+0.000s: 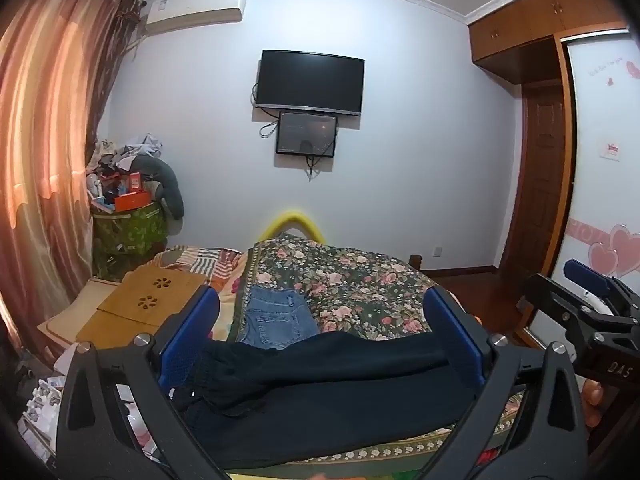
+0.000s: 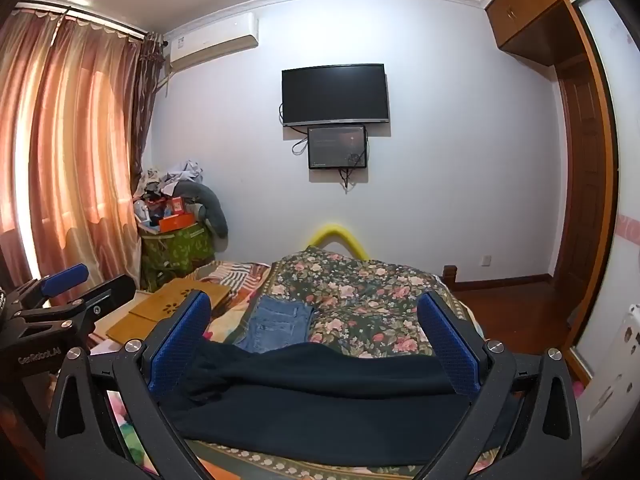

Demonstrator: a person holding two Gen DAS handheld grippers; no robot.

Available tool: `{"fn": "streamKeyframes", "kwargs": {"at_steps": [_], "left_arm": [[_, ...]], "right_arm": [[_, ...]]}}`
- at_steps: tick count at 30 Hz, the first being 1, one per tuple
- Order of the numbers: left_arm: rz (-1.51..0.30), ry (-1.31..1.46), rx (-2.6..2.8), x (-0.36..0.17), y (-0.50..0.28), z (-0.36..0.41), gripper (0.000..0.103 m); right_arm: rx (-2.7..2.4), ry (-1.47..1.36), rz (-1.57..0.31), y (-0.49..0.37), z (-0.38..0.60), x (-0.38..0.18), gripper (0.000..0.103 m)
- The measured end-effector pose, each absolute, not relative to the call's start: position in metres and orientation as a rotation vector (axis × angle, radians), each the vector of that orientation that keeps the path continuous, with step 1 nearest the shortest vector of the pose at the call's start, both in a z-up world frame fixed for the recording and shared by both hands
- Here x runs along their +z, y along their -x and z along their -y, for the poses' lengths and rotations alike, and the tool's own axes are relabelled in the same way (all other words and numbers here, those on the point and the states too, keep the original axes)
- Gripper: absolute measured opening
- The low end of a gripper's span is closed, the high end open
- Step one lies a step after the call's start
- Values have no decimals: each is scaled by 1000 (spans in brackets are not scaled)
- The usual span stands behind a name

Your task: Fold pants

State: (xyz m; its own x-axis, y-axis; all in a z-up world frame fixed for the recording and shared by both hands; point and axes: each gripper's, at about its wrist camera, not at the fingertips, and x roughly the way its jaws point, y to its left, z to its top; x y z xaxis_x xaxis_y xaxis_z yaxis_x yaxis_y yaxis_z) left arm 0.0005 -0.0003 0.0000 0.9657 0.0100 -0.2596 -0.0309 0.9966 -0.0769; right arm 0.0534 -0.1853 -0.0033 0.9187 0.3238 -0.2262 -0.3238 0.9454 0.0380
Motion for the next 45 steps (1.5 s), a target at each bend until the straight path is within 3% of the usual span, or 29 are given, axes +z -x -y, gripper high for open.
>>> {"fn": "streamKeyframes", "kwargs": {"at_steps": [45], "left_arm": [[-233,111,25,-2,2,-3,103]], "right_arm": [[323,35,-213,-51,184,-1,103]]}}
